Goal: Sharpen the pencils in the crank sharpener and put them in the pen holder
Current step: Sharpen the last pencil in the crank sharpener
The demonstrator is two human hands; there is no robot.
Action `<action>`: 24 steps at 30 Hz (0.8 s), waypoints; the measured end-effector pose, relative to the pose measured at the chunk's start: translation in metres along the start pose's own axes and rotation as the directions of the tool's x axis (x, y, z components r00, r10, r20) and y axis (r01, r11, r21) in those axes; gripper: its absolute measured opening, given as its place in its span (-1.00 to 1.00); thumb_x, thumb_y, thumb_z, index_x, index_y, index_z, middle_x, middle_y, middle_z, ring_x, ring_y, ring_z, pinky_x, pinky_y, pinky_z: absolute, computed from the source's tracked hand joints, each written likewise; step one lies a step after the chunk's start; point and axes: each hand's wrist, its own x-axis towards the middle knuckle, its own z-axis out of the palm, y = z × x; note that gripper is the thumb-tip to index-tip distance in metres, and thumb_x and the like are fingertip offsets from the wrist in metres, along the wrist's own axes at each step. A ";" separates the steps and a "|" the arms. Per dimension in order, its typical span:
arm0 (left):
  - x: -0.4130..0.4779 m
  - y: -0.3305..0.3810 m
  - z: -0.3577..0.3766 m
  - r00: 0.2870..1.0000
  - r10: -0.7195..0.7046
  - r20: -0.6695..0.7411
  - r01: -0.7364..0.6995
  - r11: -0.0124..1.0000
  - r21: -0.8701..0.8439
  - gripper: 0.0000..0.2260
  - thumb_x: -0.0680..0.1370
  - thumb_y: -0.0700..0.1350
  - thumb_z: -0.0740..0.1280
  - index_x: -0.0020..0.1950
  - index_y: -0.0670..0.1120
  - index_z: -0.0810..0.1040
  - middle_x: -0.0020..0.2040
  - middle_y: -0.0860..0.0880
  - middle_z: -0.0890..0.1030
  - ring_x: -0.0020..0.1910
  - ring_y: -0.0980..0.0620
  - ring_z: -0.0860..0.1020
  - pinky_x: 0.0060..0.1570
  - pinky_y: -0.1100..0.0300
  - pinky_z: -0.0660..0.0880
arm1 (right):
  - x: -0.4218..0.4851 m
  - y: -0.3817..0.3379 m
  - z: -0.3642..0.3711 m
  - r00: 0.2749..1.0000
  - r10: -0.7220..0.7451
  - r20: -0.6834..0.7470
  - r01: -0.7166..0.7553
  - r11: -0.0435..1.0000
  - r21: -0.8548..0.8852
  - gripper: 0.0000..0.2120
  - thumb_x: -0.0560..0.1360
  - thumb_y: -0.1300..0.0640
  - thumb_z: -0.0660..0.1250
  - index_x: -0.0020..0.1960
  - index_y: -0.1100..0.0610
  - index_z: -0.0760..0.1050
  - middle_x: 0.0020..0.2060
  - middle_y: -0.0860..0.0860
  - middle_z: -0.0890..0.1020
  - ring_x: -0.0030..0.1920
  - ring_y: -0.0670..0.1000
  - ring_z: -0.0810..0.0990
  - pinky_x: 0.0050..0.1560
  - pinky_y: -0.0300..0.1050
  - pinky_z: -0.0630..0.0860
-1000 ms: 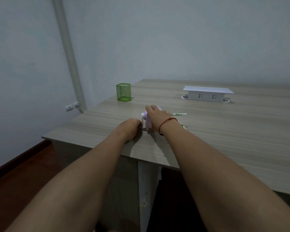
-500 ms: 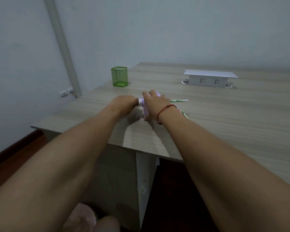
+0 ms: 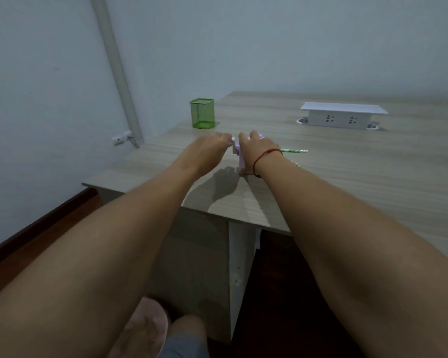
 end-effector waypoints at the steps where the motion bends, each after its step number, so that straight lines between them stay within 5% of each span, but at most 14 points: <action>1: -0.005 0.004 -0.001 1.000 -0.007 0.007 0.007 1.000 -0.010 -0.84 0.59 -0.30 0.18 0.10 -0.22 0.52 0.03 -0.25 0.62 -0.01 -0.25 0.57 -0.12 0.02 0.42 | 0.000 -0.001 0.000 1.000 0.003 0.001 -0.003 1.000 0.004 -0.26 0.32 -0.04 0.52 0.38 0.10 0.26 0.31 0.12 0.36 0.34 0.20 0.41 0.23 0.20 0.47; 9: -0.030 0.018 0.017 0.980 -0.091 0.174 0.101 0.994 -0.047 -0.84 0.59 -0.21 0.21 0.11 -0.19 0.53 0.09 -0.18 0.61 0.05 -0.15 0.59 0.01 0.06 0.48 | -0.003 -0.001 0.002 1.000 0.014 -0.027 -0.014 1.000 0.026 -0.18 0.35 0.01 0.50 0.46 0.12 0.13 0.39 0.11 0.28 0.35 0.20 0.40 0.23 0.17 0.47; 19: -0.013 0.014 0.035 0.912 -0.222 0.345 0.274 0.955 -0.110 -0.83 0.59 -0.15 0.20 0.08 -0.10 0.57 0.05 -0.11 0.61 0.01 -0.07 0.57 0.06 0.06 0.51 | -0.003 0.007 0.004 0.997 -0.024 -0.075 0.028 0.999 0.047 -0.36 0.40 0.05 0.45 0.39 0.12 0.26 0.33 0.12 0.38 0.30 0.22 0.45 0.20 0.13 0.45; 24: 0.000 0.002 0.037 0.892 -0.191 0.410 0.230 0.972 -0.048 -0.81 0.58 -0.15 0.21 0.10 -0.09 0.58 0.07 -0.12 0.61 0.01 -0.09 0.57 0.06 0.03 0.51 | -0.002 0.008 0.006 0.995 -0.042 -0.089 0.046 0.998 0.051 -0.28 0.35 -0.02 0.49 0.40 0.09 0.27 0.32 0.11 0.38 0.28 0.24 0.45 0.18 0.14 0.46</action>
